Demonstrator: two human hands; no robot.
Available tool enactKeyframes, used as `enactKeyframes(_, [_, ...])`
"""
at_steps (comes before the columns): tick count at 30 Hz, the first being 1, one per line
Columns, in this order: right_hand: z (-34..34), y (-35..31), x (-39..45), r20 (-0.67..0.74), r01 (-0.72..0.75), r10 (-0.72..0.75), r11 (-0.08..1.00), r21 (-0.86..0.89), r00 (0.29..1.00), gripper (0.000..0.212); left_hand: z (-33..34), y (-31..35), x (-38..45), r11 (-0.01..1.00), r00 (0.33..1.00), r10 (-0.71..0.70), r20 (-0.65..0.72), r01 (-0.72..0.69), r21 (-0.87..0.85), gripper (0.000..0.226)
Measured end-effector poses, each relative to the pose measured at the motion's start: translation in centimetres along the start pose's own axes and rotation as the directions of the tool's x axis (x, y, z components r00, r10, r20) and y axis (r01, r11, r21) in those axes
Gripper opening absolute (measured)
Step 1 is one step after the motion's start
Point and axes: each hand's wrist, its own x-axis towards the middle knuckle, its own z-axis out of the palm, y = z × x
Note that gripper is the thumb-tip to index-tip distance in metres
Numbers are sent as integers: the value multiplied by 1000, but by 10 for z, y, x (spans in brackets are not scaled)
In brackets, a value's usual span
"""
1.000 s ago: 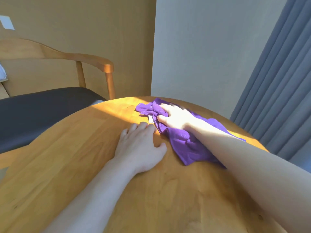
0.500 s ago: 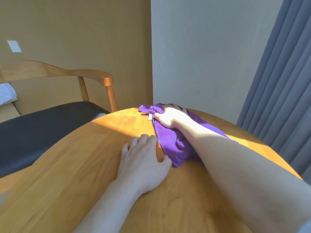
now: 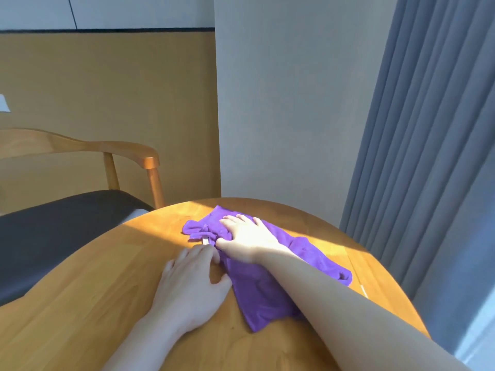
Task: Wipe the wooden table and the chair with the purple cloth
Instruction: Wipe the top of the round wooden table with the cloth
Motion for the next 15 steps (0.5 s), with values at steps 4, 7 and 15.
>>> enactKeyframes(4, [7,10,-7,-51,-31,33,998,45,998,75,1,-1,2,999,999,-52,-2,52,8,32])
enactKeyframes(7, [5,15,9,-75,-95,97,995,34,992,75,-9,2,-2,999,999,-51,8,51,3,30])
enactKeyframes(15, [-3,22,65,-110,-215,217,976,25,970,69,-41,11,-9,995,994,-87,64,90,-49,33])
